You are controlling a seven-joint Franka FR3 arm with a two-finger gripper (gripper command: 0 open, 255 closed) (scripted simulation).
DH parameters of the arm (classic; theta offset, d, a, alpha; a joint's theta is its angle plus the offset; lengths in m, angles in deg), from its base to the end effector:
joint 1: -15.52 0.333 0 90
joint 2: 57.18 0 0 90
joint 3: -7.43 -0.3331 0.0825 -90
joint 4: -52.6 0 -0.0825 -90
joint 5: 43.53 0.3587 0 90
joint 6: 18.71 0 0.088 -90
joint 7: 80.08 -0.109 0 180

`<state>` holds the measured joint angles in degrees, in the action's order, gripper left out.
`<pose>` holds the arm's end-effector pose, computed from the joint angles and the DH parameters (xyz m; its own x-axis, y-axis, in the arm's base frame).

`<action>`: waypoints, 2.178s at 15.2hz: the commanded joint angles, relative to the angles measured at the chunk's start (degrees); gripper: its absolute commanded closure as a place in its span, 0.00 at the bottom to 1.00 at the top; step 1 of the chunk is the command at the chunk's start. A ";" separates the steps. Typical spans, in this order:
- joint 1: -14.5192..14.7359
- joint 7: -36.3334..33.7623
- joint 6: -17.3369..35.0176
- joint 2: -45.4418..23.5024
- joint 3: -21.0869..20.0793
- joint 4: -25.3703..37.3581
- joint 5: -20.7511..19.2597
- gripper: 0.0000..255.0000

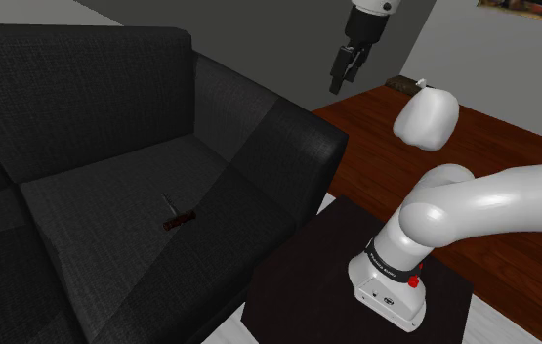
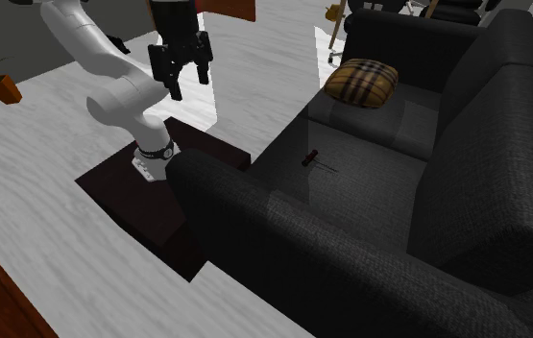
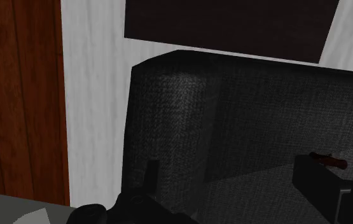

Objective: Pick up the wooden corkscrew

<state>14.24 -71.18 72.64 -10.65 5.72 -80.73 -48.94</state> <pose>0.2650 -0.0043 0.6233 0.9860 0.1558 0.0601 0.1473 -0.9810 0.1265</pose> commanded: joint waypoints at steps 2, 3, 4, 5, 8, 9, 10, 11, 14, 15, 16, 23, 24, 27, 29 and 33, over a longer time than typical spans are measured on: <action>0.19 -1.28 1.20 -0.80 -0.90 -0.71 0.59 0.00; 0.38 -2.56 2.42 -1.67 -1.81 -1.34 1.17 0.00; 0.56 -3.82 3.65 -2.63 -2.72 -1.91 1.73 0.00; 0.73 -5.07 4.90 -3.66 -3.64 -2.40 2.27 0.00; 1.26 -8.84 8.69 -7.23 -6.35 -3.43 3.74 0.00; 1.41 -10.08 9.96 -8.56 -7.26 -3.62 4.17 0.00; 1.55 -11.33 11.23 -9.97 -8.16 -3.74 4.56 0.00; 1.68 -12.57 12.50 -11.45 -9.06 -3.79 4.92 0.00; 1.96 -16.33 16.27 -16.30 -11.75 -3.45 5.70 0.00; 2.01 -17.60 17.49 -18.04 -12.63 -3.18 5.85 0.00; 2.05 -18.88 18.70 -19.83 -13.52 -2.84 5.94 0.00; 2.12 -28.41 26.22 -33.90 -19.19 1.70 4.41 0.00; 2.14 -29.87 27.12 -36.10 -19.90 2.65 3.84 0.00; 2.44 -34.40 29.44 -42.92 -21.64 5.96 1.62 0.00; 2.94 -37.46 30.65 -47.61 -22.42 8.55 -0.21 0.00; 4.72 -43.32 32.19 -57.16 -22.98 14.65 -4.21 0.00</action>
<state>18.35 -112.73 104.32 -65.12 -17.10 -67.73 -52.00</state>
